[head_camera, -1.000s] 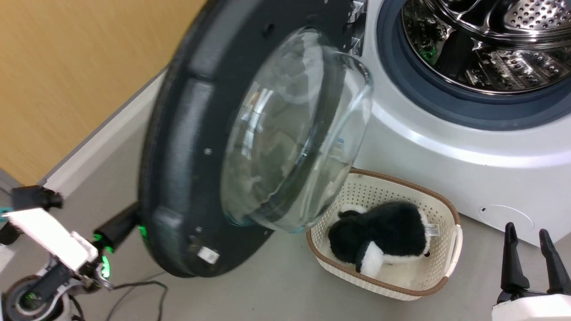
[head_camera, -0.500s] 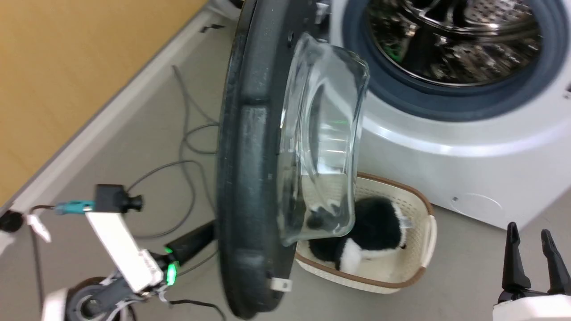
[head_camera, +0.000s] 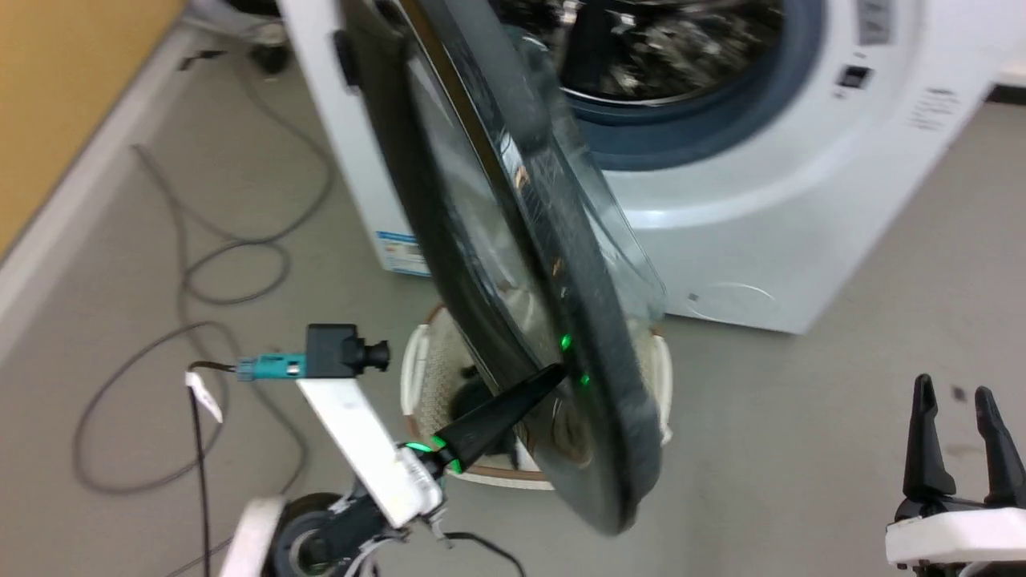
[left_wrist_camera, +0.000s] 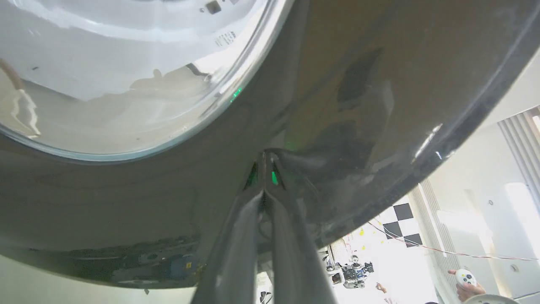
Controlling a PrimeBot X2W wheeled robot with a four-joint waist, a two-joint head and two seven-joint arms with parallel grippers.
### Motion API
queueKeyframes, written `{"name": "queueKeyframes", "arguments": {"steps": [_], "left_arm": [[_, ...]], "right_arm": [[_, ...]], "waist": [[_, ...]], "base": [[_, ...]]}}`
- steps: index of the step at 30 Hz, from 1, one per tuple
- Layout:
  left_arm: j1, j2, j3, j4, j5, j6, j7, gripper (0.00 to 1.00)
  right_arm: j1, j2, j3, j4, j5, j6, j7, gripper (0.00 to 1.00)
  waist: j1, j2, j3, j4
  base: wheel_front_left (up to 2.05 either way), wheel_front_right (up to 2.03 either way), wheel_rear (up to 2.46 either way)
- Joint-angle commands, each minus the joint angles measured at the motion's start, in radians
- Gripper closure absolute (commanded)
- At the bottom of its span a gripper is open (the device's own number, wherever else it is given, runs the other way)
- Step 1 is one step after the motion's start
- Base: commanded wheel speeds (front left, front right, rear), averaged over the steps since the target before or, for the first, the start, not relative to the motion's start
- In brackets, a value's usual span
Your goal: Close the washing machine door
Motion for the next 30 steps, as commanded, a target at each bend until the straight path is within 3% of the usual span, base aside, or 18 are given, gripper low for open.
{"name": "queueKeyframes", "arguments": {"steps": [1,8,18,24,30], "left_arm": [[-0.019,-0.002,-0.022,0.009,0.007,-0.005,-0.032,1.00],[-0.107,-0.002,-0.162,0.116,0.066,-0.005,-0.256,1.00],[-0.275,0.014,-0.259,0.351,0.118,-0.005,-0.566,1.00],[-0.340,0.037,-0.318,0.451,0.094,-0.005,-0.680,1.00],[-0.352,0.078,-0.362,0.488,0.052,-0.005,-0.762,1.00]], "right_arm": [[-0.015,0.000,0.001,-0.001,0.010,0.001,-0.004,0.00],[-0.038,0.000,0.022,-0.002,0.023,0.001,-0.004,0.00],[-0.068,0.000,0.056,-0.007,0.035,0.001,-0.004,0.00],[-0.068,0.000,0.092,-0.021,0.028,0.001,-0.004,0.00],[-0.049,0.000,0.111,-0.040,0.015,0.001,-0.004,0.00]], "waist": [[0.0000,0.0000,0.018,-0.060],[0.0000,0.0000,0.037,-0.162],[0.0000,0.0000,0.060,-0.302],[0.0000,0.0000,0.066,-0.353],[0.0000,0.0000,0.051,-0.362]], "base": [[0.00,0.00,0.00],[0.00,0.00,0.00],[0.00,0.00,0.00],[0.00,0.00,0.00],[0.00,0.00,0.00]]}}
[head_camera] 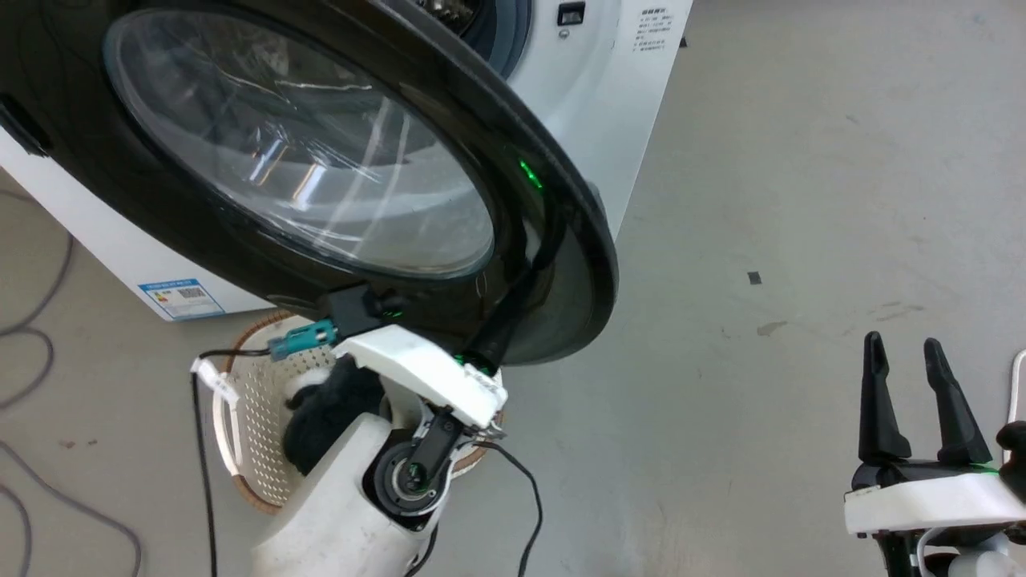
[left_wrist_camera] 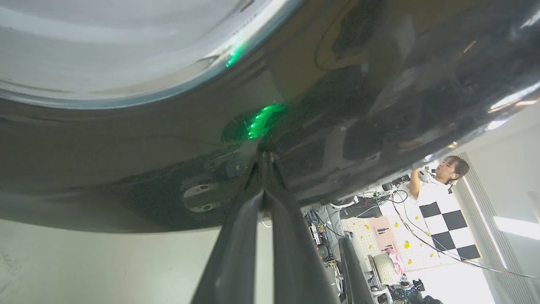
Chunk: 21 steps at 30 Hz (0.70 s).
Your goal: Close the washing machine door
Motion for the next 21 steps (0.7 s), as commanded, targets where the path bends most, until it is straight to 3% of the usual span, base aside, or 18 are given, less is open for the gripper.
{"name": "queueKeyframes", "arguments": {"steps": [1,4,5,6,7,8,9,13,16,21], "left_arm": [[-0.012,0.016,-0.007,0.004,-0.011,-0.005,-0.020,1.00],[-0.006,0.037,-0.017,0.008,-0.015,-0.005,-0.047,1.00],[-0.004,0.050,-0.023,0.008,-0.009,-0.005,-0.065,0.93],[-0.002,0.066,-0.030,0.008,0.002,-0.005,-0.088,0.64],[0.000,0.082,-0.038,0.008,0.020,-0.005,-0.114,0.18],[0.002,0.097,-0.047,0.007,0.039,-0.005,-0.139,0.05],[0.005,0.112,-0.054,0.007,0.058,-0.005,-0.160,0.00],[0.011,0.164,-0.023,0.038,0.201,-0.003,-0.215,0.00],[0.029,0.168,0.101,0.006,0.388,0.045,-0.218,0.00],[0.137,0.145,0.329,-0.162,0.718,0.140,-0.219,0.00]], "right_arm": [[0.011,0.000,0.008,-0.011,-0.009,0.001,-0.004,0.00],[0.019,0.000,0.018,-0.021,-0.019,0.001,-0.004,0.00],[0.023,0.000,0.021,-0.026,-0.024,0.001,-0.004,0.00],[0.026,0.000,0.023,-0.031,-0.026,0.001,-0.004,0.00],[0.030,0.000,0.023,-0.036,-0.028,0.001,-0.004,0.00],[0.033,0.000,0.022,-0.040,-0.029,0.001,-0.004,0.00],[0.036,0.000,0.020,-0.044,-0.031,0.001,-0.004,0.00],[0.044,0.000,0.014,-0.065,-0.044,0.001,-0.004,0.00],[0.047,0.000,0.011,-0.085,-0.056,0.001,-0.004,0.00],[0.045,0.000,0.015,-0.128,-0.099,0.001,-0.004,0.00]], "waist": [[0.0000,0.0000,-0.011,0.002],[0.0000,0.0000,-0.024,0.007],[0.0000,0.0000,-0.032,0.010],[0.0000,0.0000,-0.039,0.014],[0.0000,0.0000,-0.047,0.018],[0.0000,0.0000,-0.055,0.023],[0.0000,0.0000,-0.061,0.028],[0.0000,0.0000,-0.089,0.054],[0.0000,0.0000,-0.104,0.073],[0.0000,0.0000,-0.128,0.100]], "base": [[0.00,0.00,0.00],[0.00,0.00,0.00],[0.00,0.00,0.00],[0.00,0.00,0.00],[0.00,0.00,0.00],[0.00,0.00,0.00],[0.00,0.00,0.00],[0.00,0.00,0.00],[0.00,0.00,0.00],[0.00,0.00,0.00]]}}
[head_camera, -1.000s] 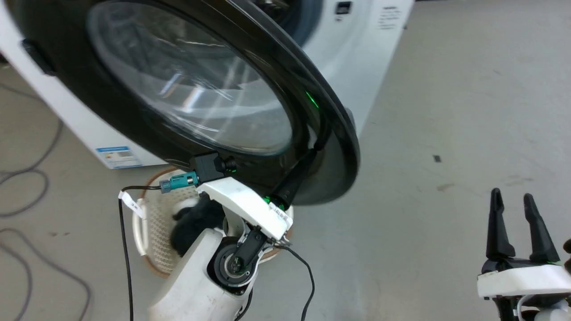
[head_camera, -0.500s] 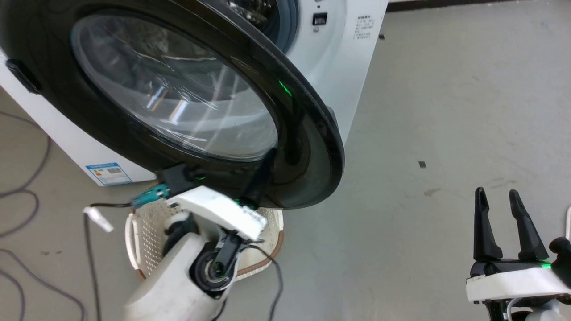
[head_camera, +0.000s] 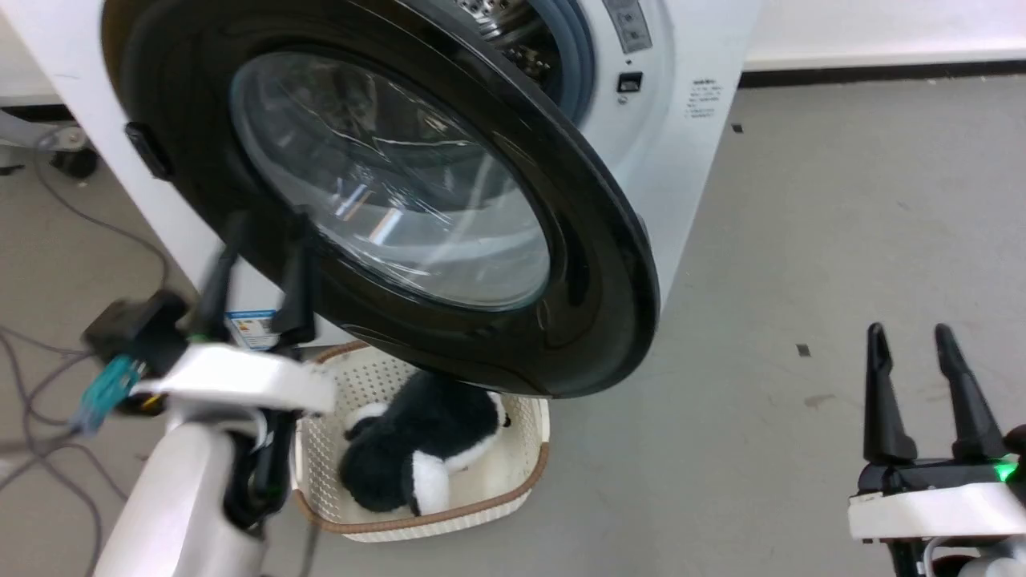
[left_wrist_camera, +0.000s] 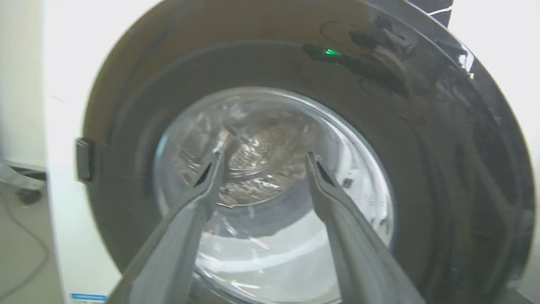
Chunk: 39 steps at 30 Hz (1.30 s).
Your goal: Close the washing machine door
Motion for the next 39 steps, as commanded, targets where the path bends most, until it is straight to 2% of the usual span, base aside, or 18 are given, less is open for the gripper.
{"name": "queueKeyframes", "arguments": {"steps": [1,4,7,10,14,15,16,17,18,22,28,35,39], "left_arm": [[0.030,-0.004,0.015,-0.019,0.039,0.015,-0.004,0.00],[0.114,-0.016,0.087,-0.118,0.213,0.080,-0.004,0.00],[0.198,-0.023,0.136,-0.184,0.326,0.124,-0.004,0.00],[0.275,-0.039,0.160,-0.215,0.385,0.144,-0.004,0.00],[0.348,-0.069,0.167,-0.226,0.424,0.144,-0.004,0.00],[0.360,-0.074,0.167,-0.227,0.434,0.140,-0.004,0.00],[0.370,-0.081,0.168,-0.225,0.438,0.136,-0.004,0.00],[0.378,-0.091,0.171,-0.225,0.439,0.132,-0.004,0.00],[0.383,-0.098,0.173,-0.225,0.444,0.128,-0.004,0.00],[0.391,-0.122,0.182,-0.223,0.468,0.114,-0.004,0.00],[0.383,-0.147,0.197,-0.209,0.490,0.089,-0.004,0.00],[0.376,-0.174,0.217,-0.205,0.502,0.069,-0.004,0.00],[0.368,-0.185,0.227,-0.208,0.509,0.061,-0.004,0.00]], "right_arm": [[0.003,0.000,-0.002,-0.009,-0.003,0.001,-0.004,0.00],[-0.003,0.000,-0.003,-0.032,-0.012,0.001,-0.004,0.00],[-0.020,0.000,-0.003,-0.056,-0.013,0.001,-0.004,0.00],[-0.046,0.000,-0.003,-0.081,-0.003,0.001,-0.004,0.00],[-0.096,0.000,0.014,-0.116,0.014,0.001,-0.004,0.00],[-0.109,0.000,0.021,-0.127,0.020,0.001,-0.004,0.51],[-0.122,0.000,0.032,-0.139,0.023,0.001,-0.004,0.69],[-0.134,0.000,0.048,-0.152,0.024,0.001,-0.004,0.95],[-0.145,0.000,0.073,-0.164,0.023,0.001,-0.004,1.00],[-0.189,-0.002,0.174,-0.218,0.033,0.001,-0.004,1.00],[-0.235,-0.065,0.372,-0.245,0.078,0.001,-0.004,1.00],[-0.250,-0.180,0.607,-0.186,0.072,0.001,-0.004,1.00],[-0.248,-0.235,0.687,-0.121,0.022,0.001,-0.004,1.00]], "waist": [[0.0000,0.0000,-0.012,0.013],[0.0000,0.0000,-0.030,0.032],[0.0000,0.0000,-0.042,0.049],[0.0000,0.0000,-0.052,0.070],[0.0000,0.0000,-0.058,0.098],[0.0000,0.0000,-0.059,0.105],[0.0000,0.0000,-0.060,0.112],[0.0000,0.0000,-0.060,0.119],[0.0000,0.0000,-0.060,0.126],[0.0000,0.0000,-0.057,0.147],[0.0000,0.0000,-0.048,0.168],[0.0000,0.0000,-0.035,0.182],[0.0000,0.0000,-0.018,0.185]], "base": [[0.00,0.00,0.00],[0.00,0.00,0.00],[0.00,0.00,0.00],[0.00,0.00,0.00],[0.00,0.00,0.00],[0.00,0.00,0.00],[0.00,0.00,0.00],[0.00,0.00,0.00],[0.00,0.00,0.00],[0.00,0.00,0.00],[0.00,0.00,0.00],[0.00,0.00,0.00],[0.00,0.00,0.00]]}}
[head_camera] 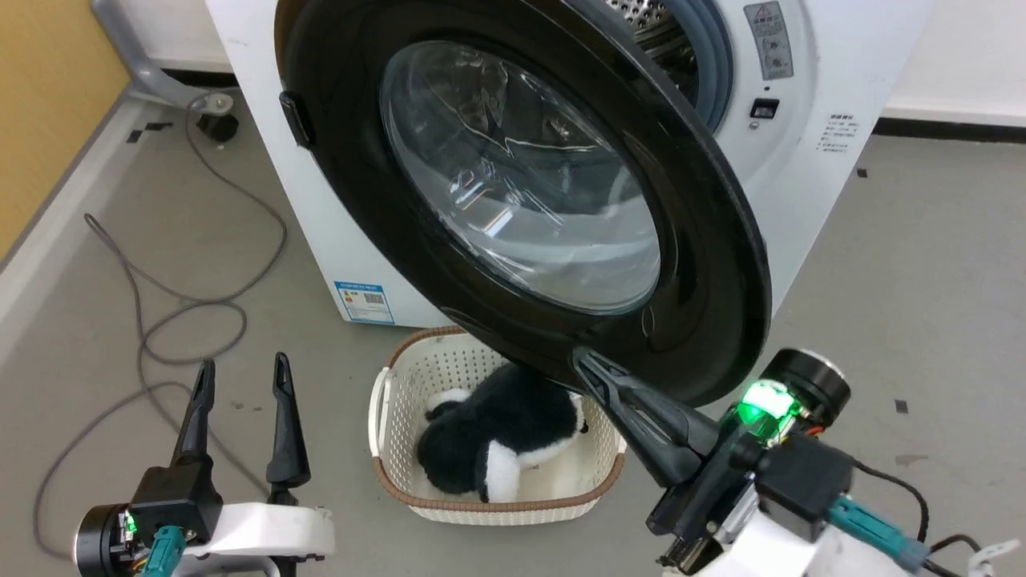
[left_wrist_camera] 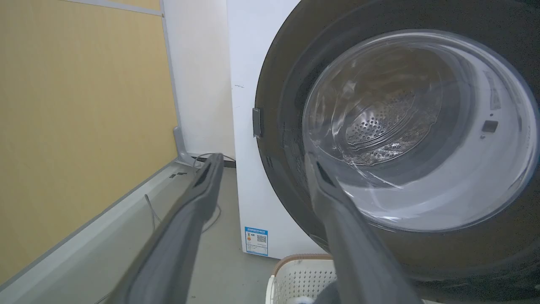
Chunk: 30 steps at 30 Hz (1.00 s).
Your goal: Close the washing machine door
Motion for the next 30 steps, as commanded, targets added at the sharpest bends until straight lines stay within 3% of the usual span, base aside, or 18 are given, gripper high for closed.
{"name": "queueKeyframes", "arguments": {"steps": [1,7,16,30], "left_arm": [[-0.013,-0.004,0.004,-0.003,0.010,-0.003,-0.004,0.00],[-0.036,-0.016,0.009,-0.010,0.024,-0.008,-0.004,0.00],[-0.098,-0.028,-0.016,-0.008,0.036,-0.013,-0.004,0.00],[-0.202,-0.033,-0.045,-0.020,0.020,-0.013,-0.004,0.00]], "right_arm": [[-0.004,-0.008,0.001,0.021,-0.007,0.000,-0.003,1.00],[0.017,-0.024,-0.059,0.132,-0.015,0.000,-0.003,1.00],[-0.015,0.003,-0.246,0.249,-0.007,0.000,-0.003,1.00],[-0.232,0.063,-0.486,0.353,0.005,0.000,-0.003,1.00]], "waist": [[0.0000,0.0000,0.009,0.000],[0.0000,0.0000,0.050,-0.004],[0.0000,0.0000,0.142,-0.008],[0.0000,0.0000,0.318,0.014]], "base": [[0.00,0.00,0.00],[0.00,0.00,0.00],[0.00,0.00,0.00],[0.00,0.00,0.00]]}}
